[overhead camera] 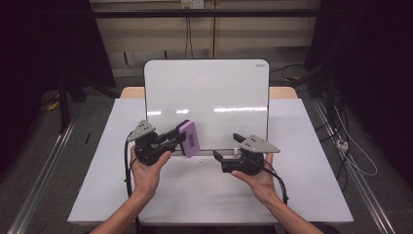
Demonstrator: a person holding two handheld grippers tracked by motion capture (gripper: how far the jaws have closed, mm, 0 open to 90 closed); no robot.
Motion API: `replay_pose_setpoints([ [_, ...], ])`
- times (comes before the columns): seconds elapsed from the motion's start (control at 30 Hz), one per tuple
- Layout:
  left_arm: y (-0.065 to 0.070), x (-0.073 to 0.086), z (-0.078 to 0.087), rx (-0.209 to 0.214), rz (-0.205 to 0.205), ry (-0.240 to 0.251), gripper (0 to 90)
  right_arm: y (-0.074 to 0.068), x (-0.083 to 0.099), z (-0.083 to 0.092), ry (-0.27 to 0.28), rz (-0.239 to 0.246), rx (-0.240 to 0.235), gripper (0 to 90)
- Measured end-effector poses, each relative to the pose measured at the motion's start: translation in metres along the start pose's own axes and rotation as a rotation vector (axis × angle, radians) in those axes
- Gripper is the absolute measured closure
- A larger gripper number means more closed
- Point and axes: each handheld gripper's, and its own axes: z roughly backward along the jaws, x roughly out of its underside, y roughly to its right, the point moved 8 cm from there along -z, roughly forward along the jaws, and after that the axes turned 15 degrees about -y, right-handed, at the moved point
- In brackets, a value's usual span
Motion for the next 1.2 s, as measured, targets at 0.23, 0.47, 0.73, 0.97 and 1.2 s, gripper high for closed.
replay_pose_setpoints([
  [0.23, -0.016, -0.001, 0.012, -0.135, -0.043, -0.036, 67.2, 0.037, 0.015, 0.024, -0.001, -0.058, 0.091, 7.5],
  [0.47, -0.03, 0.0, 0.02, -0.293, -0.145, -0.125, 67.7, 0.065, 0.035, 0.045, -0.029, -0.096, 0.188, 5.8],
  [0.73, -0.04, 0.001, 0.021, -0.47, -0.245, -0.25, 68.2, 0.077, 0.043, 0.057, -0.032, -0.108, 0.225, 5.8],
  [0.97, -0.046, 0.01, 0.002, -0.535, -0.284, -0.368, 68.2, 0.072, 0.047, 0.051, -0.051, -0.096, 0.21, 6.4],
  [1.2, -0.045, 0.006, -0.017, -0.57, -0.309, -0.392, 67.8, 0.071, 0.048, 0.049, -0.056, -0.09, 0.206, 6.7],
])
